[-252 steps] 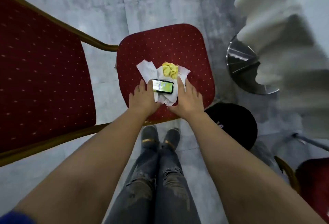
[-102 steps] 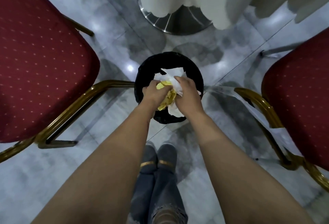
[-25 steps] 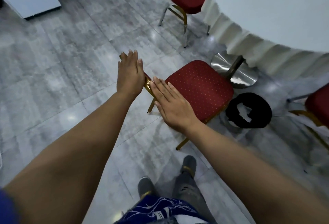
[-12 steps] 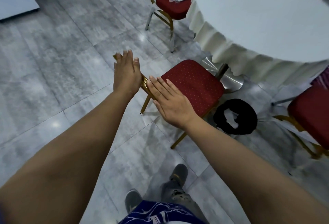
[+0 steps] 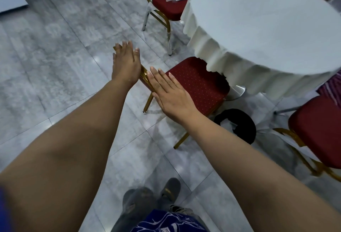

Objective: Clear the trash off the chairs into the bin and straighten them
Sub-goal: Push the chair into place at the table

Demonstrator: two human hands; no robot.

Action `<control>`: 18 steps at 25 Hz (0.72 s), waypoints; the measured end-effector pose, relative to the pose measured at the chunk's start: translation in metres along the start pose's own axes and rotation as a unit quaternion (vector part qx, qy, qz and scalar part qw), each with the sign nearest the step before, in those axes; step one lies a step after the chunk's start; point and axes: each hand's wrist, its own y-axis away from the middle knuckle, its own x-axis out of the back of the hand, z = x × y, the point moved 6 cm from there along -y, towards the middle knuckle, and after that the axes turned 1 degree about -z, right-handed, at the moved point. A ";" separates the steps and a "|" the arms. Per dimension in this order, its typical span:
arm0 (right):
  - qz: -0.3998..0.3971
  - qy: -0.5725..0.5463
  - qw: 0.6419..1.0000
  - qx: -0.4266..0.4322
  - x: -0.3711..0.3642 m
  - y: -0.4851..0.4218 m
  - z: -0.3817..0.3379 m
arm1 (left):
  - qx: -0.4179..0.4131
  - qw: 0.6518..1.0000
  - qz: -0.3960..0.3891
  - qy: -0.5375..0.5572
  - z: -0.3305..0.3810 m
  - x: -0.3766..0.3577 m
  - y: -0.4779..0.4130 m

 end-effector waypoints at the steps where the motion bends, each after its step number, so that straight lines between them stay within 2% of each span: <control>1: -0.001 -0.001 1.000 -0.002 0.000 -0.002 0.010 | 0.000 1.000 -0.001 0.001 0.006 -0.005 -0.007; 18: 0.000 0.024 0.996 -0.086 -0.010 -0.065 0.141 | -0.056 0.998 -0.036 0.003 0.092 -0.060 -0.135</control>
